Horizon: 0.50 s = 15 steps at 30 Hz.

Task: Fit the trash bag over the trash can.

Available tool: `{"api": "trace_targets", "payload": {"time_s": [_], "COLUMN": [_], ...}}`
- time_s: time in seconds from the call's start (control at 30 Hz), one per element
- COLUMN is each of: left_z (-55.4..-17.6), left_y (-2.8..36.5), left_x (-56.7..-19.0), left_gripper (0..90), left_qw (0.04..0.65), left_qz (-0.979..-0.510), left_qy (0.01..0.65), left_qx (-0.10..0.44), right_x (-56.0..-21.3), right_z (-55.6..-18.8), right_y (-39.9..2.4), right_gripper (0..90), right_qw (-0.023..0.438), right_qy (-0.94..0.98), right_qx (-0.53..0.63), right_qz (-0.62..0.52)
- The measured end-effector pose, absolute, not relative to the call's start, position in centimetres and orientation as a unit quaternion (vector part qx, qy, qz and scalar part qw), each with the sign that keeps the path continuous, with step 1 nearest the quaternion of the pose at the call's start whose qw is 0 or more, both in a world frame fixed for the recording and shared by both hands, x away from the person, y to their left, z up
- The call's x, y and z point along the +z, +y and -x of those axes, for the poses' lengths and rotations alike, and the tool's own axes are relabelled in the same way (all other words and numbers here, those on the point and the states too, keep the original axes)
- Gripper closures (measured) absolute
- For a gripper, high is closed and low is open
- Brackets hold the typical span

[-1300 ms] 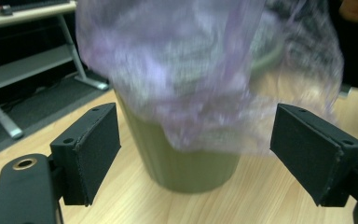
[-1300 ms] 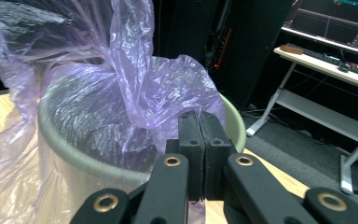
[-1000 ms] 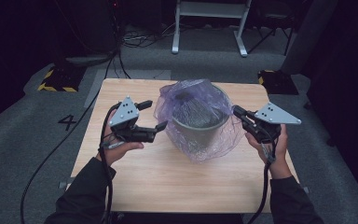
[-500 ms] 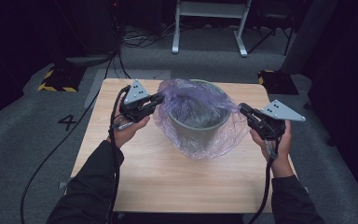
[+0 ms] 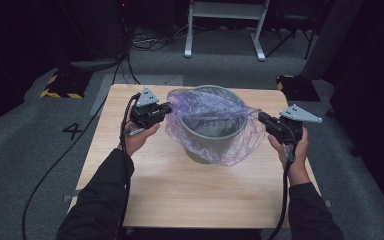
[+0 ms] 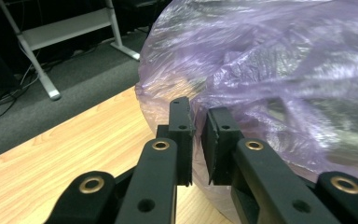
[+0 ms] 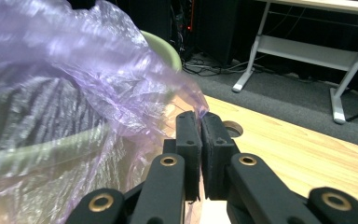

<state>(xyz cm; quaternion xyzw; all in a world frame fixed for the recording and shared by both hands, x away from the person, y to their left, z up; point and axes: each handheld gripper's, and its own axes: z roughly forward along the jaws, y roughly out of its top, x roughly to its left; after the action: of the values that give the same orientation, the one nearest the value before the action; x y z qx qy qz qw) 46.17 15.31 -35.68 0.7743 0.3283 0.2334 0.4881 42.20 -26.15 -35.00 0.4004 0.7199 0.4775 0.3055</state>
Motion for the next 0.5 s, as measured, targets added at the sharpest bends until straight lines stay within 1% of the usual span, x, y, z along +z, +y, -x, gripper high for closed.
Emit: {"api": "trace_targets", "payload": {"time_s": [0.03, 0.07, 0.13, 0.2, 0.27, 0.3, 0.4, 0.43, 0.5], "left_z": [-46.2, -46.2, -46.1, -45.5, -44.9, -44.6, -43.8, -43.5, -43.3], "left_y": [15.2, 15.2, 15.5, 15.9, 16.4, 16.6, 17.2, 17.3, 17.2], "left_x": [-35.8, -35.7, -35.6, -35.2, -34.6, -34.3, -33.3, -33.1, -32.5], "left_gripper": [77.2, 71.4, 62.9, 52.6, 40.2, 37.8, 30.2, 28.9, 27.5], "left_qw": [0.485, 0.484, 0.494, 0.502, 0.512, 0.521, 0.536, 0.541, 0.543], "left_qz": [-0.773, -0.772, -0.768, -0.762, -0.754, -0.750, -0.747, -0.745, -0.749], "left_qy": [0.332, 0.334, 0.330, 0.325, 0.322, 0.317, 0.299, 0.292, 0.279], "left_qx": [0.238, 0.241, 0.238, 0.247, 0.256, 0.255, 0.256, 0.258, 0.255], "right_x": [-35.1, -35.2, -35.2, -35.1, -34.8, -34.6, -33.8, -33.5, -33.1], "right_z": [-42.4, -42.5, -42.5, -42.3, -41.9, -41.7, -41.2, -41.0, -40.9], "right_y": [-26.1, -26.1, -26.1, -26.2, -26.3, -26.4, -26.3, -26.1, -25.8], "right_gripper": [87.0, 86.2, 81.9, 73.4, 62.6, 57.9, 48.7, 46.0, 43.3], "right_qw": [0.307, 0.306, 0.305, 0.307, 0.313, 0.311, 0.318, 0.321, 0.327], "right_qy": [0.720, 0.719, 0.717, 0.716, 0.714, 0.713, 0.715, 0.717, 0.719], "right_qx": [0.476, 0.478, 0.482, 0.491, 0.495, 0.504, 0.512, 0.514, 0.516], "right_qz": [-0.401, -0.401, -0.400, -0.390, -0.383, -0.375, -0.353, -0.344, -0.332]}}
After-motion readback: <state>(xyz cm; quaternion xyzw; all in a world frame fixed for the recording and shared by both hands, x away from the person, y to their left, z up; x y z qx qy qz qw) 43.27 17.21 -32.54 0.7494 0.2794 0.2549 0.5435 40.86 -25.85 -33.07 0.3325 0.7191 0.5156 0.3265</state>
